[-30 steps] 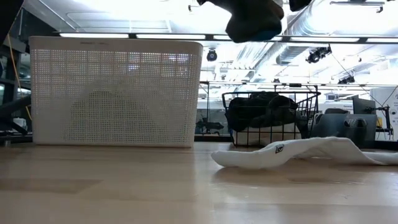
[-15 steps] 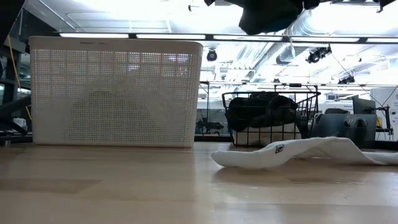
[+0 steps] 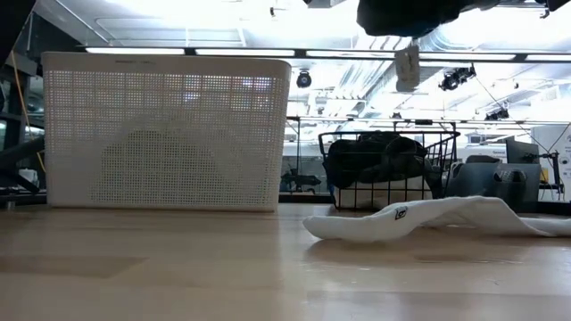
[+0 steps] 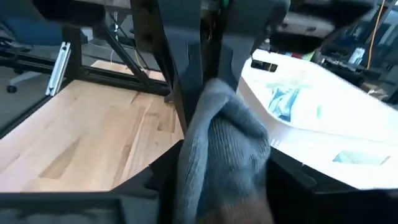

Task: Pick & Place Cloths
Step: Put the dark gray sock into the black bin

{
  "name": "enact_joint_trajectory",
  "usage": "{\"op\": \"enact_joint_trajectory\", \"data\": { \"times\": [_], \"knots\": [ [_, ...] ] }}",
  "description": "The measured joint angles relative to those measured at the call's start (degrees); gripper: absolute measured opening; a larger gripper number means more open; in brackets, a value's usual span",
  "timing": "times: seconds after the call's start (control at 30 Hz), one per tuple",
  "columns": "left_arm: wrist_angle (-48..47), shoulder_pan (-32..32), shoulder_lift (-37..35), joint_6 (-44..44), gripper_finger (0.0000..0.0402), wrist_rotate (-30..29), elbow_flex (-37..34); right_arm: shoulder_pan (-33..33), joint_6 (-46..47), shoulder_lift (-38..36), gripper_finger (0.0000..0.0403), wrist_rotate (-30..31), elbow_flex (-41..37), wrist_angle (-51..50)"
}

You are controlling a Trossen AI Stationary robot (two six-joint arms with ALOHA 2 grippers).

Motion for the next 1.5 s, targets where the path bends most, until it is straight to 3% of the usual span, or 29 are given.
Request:
{"op": "enact_joint_trajectory", "data": {
  "times": [0.4,0.57,0.77,0.9,1.0,1.3,1.5],
  "knots": [
    [-4.2,-0.04,0.0,-0.01,0.0,-0.08,3.22,-0.02,7.97,-0.42,0.0012,-0.27,-0.01,-3.99],
    [-4.37,-0.04,0.0,-0.15,0.004,-0.16,3.22,-0.02,14.24,-0.44,0.0007,-0.1,-0.01,-5.04],
    [-4.95,-0.04,-0.42,0.28,0.0159,-1.39,3.19,-0.01,22.0,-0.99,0.0006,0.68,-0.02,-8.91],
    [-5.75,-0.04,-1.63,0.57,0.0235,-1.42,3.19,-0.04,29.52,-3.01,0.0005,6.44,-0.02,-15.19],
    [-6.18,-0.04,-2.95,0.18,0.0271,-1.97,3.19,-0.04,35.0,-5.98,0.0005,11.67,-0.02,-19.16],
    [-8.18,-0.04,-6.34,-2.53,0.0288,-2.13,3.18,-4.13,44.76,-17.08,0.0005,24.26,-0.02,-33.52],
    [-9.46,-0.04,-8.17,-2.99,0.0289,-2.24,3.16,-12.76,55.91,-21.6,0.0005,26.77,0.04,-48.64]
  ]
}}
